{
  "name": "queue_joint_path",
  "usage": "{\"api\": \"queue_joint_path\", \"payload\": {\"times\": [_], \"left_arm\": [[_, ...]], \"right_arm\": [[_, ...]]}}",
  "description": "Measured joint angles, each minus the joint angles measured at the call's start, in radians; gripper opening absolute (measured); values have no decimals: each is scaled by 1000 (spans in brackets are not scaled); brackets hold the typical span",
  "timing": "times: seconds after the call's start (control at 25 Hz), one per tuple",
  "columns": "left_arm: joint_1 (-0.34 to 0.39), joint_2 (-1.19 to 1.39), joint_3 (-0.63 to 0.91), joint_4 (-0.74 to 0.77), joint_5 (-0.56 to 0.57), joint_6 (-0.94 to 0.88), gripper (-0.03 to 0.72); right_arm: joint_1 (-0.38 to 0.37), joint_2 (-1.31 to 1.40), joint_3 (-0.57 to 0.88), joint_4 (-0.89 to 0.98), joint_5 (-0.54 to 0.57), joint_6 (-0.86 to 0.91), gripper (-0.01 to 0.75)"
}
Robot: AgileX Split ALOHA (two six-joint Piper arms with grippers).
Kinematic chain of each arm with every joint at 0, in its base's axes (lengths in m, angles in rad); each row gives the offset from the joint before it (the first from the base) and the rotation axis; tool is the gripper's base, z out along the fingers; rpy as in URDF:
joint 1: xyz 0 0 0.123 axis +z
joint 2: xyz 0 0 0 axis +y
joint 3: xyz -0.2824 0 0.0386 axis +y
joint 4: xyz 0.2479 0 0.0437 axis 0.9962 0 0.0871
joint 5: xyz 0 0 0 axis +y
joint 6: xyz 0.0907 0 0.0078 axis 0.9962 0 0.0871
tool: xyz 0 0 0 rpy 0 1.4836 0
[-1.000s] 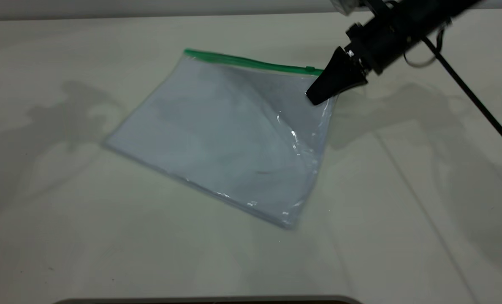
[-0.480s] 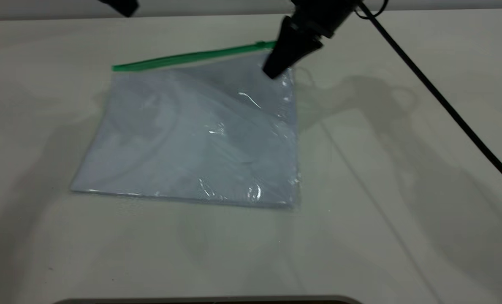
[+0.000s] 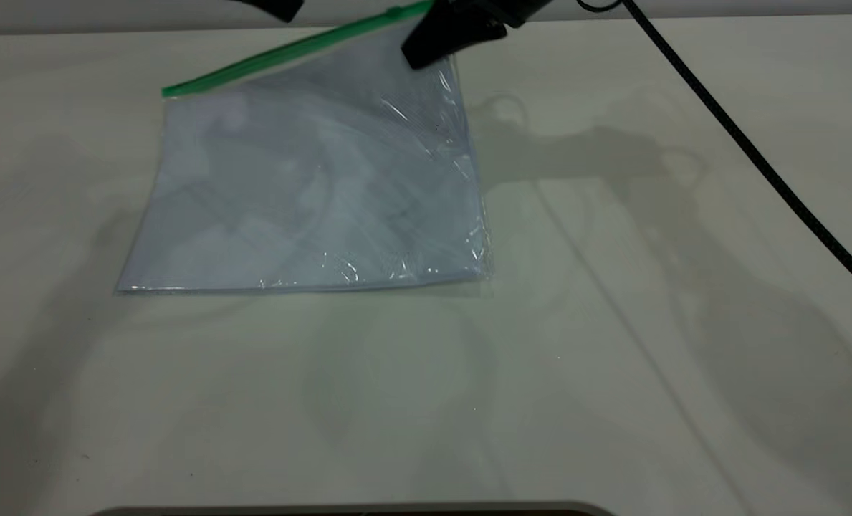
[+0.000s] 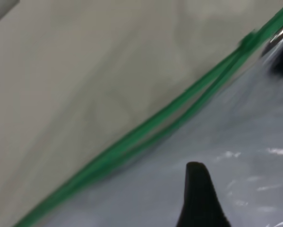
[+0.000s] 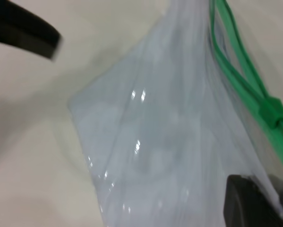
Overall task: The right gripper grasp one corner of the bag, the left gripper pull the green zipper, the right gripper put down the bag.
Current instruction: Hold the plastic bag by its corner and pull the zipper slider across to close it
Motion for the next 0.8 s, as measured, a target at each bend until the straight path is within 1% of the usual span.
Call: {"api": "queue_joint_path", "payload": {"times": [0.12, 0.16, 0.28, 0.4, 0.64, 0.8], "left_arm": [[0, 0, -1, -86, 23, 120, 538], [0, 0, -1, -107, 32, 155, 538], [0, 0, -1, -135, 58, 223, 538], [0, 0, -1, -137, 91, 256, 538], [0, 0, -1, -137, 142, 293, 538], [0, 0, -1, -136, 213, 295, 538]], "right_arm": [[14, 0, 0, 31, 23, -110, 33], [19, 0, 0, 33, 48, -144, 33], [31, 8, 0, 35, 130, -214, 33], [41, 14, 0, 35, 198, -235, 33], [54, 15, 0, 35, 213, -239, 33], [60, 16, 0, 34, 214, -241, 33]]}}
